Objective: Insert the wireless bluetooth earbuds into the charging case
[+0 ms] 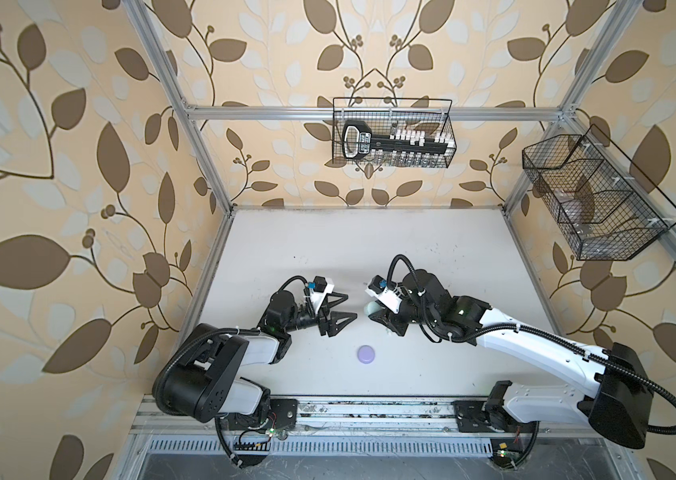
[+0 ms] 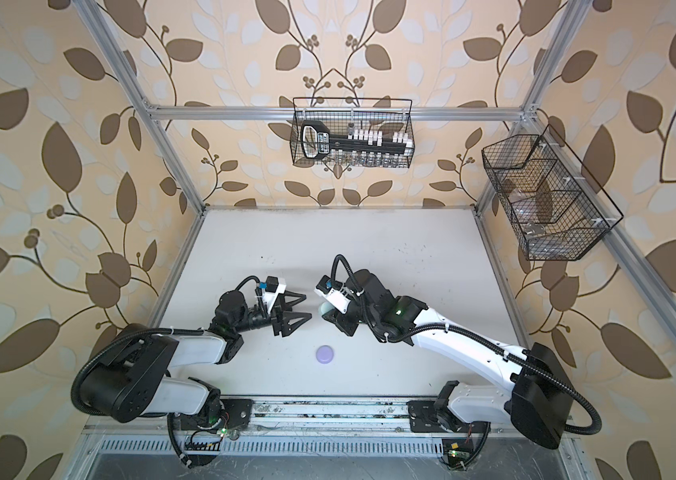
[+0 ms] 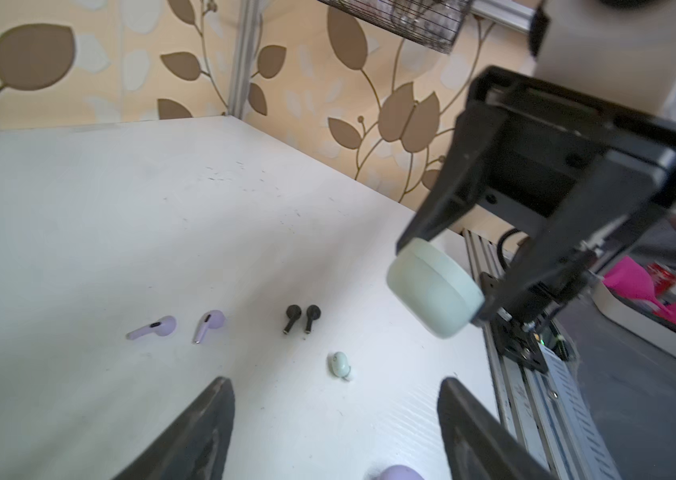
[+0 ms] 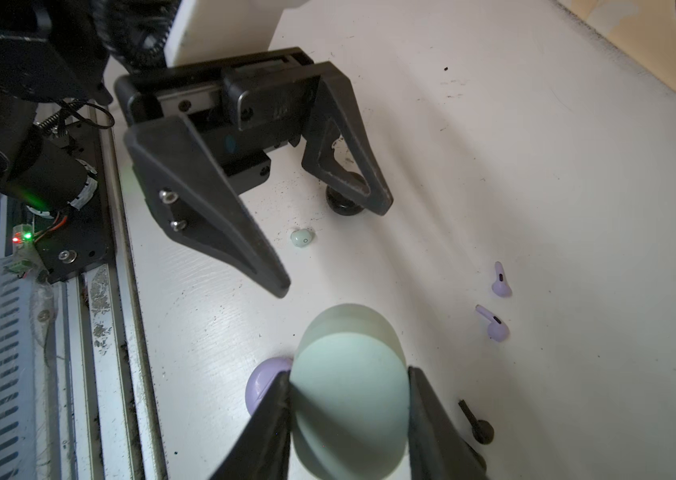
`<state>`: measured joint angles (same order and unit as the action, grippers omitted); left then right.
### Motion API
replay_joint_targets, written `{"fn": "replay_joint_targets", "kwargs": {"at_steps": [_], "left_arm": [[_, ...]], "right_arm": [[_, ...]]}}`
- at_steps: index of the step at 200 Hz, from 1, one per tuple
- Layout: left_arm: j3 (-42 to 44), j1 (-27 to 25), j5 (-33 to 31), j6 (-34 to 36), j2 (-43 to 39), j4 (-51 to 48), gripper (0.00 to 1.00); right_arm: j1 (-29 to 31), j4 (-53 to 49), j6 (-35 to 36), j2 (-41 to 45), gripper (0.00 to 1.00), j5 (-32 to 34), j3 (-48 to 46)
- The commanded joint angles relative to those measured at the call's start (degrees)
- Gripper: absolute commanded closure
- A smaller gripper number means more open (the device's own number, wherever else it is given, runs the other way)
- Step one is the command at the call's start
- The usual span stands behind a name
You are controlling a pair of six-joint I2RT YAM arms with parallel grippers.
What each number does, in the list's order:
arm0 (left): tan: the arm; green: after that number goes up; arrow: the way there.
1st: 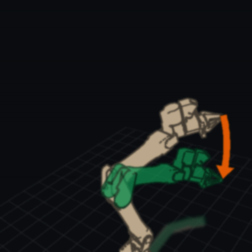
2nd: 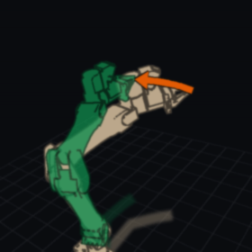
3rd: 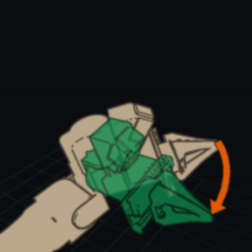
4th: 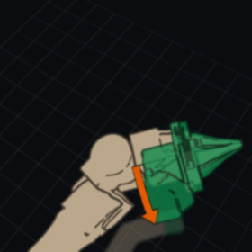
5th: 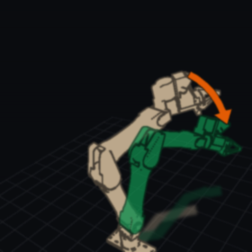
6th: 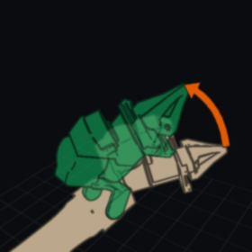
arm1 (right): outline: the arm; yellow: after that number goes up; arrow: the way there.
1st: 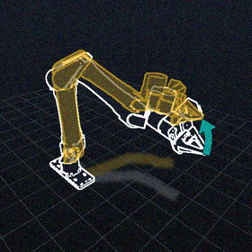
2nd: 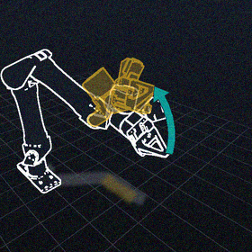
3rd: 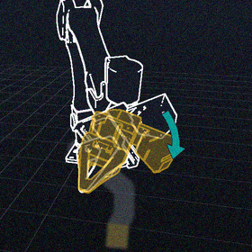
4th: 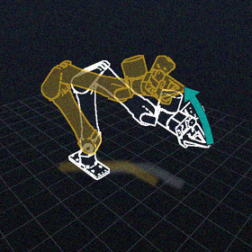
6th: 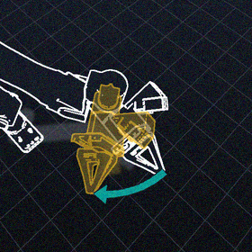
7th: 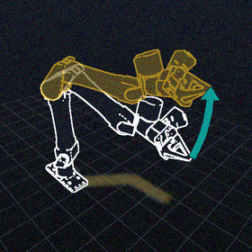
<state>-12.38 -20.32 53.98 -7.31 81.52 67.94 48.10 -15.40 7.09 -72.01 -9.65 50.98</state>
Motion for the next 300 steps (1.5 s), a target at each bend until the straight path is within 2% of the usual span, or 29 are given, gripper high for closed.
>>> {"fn": "replay_joint_targets", "kwargs": {"at_steps": [1,62,77,93,189,252,300], "left_arm": [[0.0,-2.2,6.5,5.5,2.7,12.7,0.24],[-1.7,-4.5,8.2,11.7,7.2,13.4,0.27],[-1.3,-5.2,8.5,14.3,7.8,13.4,0.31],[-0.7,-6.9,6.6,17.3,8.3,13.5,0.33],[-0.8,-7.0,9.9,20.5,9.1,13.5,0.38],[-0.8,-7.1,13.3,21.0,9.3,13.4,0.39],[-1.5,-7.2,15.0,21.0,10.3,13.4,0.44]], "right_arm": [[0.5,1.4,1.1,1.1,0.93,-3.7,-1.0],[2.4,2.0,2.8,1.2,0.95,-5.0,-1.9],[2.4,2.3,2.8,1.2,0.95,-5.5,-1.9],[2.6,2.8,2.5,1.2,0.95,-7.0,-2.0],[6.0,2.7,2.5,-0.5,0.97,-7.2,-1.1],[6.8,-1.1,3.6,-2.1,0.97,-3.3,0.2],[7.3,-2.1,4.2,-2.5,0.99,-1.9,0.8]]}}
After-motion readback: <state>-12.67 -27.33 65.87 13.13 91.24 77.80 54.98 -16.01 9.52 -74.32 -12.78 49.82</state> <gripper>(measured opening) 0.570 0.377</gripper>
